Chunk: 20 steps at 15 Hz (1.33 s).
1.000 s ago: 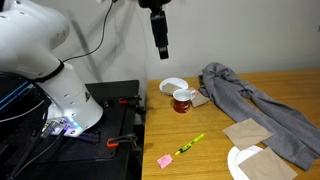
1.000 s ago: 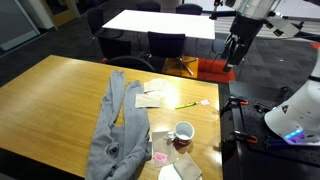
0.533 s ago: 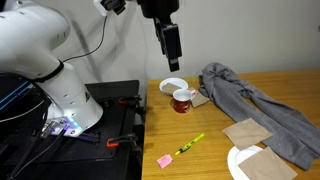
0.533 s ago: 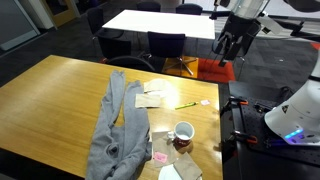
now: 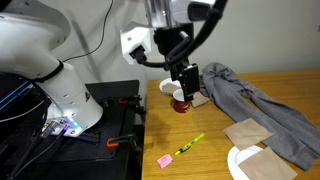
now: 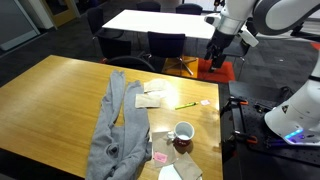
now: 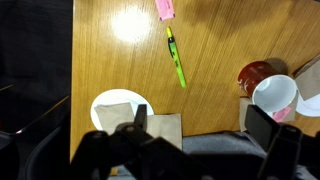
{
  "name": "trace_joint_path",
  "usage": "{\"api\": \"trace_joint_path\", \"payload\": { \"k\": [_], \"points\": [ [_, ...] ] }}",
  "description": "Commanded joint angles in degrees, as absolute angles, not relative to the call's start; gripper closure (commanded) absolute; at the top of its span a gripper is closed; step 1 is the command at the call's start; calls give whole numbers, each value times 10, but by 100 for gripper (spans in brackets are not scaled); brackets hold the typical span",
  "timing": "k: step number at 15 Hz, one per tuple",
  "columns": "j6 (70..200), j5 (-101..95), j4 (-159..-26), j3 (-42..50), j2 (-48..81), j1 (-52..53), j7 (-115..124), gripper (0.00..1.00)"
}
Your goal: Put the yellow pen inside the maroon mug
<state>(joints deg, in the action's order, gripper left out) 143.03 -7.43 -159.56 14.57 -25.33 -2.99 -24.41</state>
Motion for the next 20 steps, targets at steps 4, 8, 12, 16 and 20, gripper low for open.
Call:
{"api": "trace_joint_path", "payload": {
  "k": [4, 8, 12, 16, 20],
  "points": [
    [1534, -125, -1596, 134, -127, -44, -274, 0],
    [1571, -138, -1596, 134, -66, -45, -314, 0],
    [1625, -116, -1596, 134, -10, -44, -392, 0],
    [1682, -69, -1596, 115, 34, -51, -473, 0],
    [1729, -30, -1595, 74, 72, -74, -506, 0]
  ]
}}
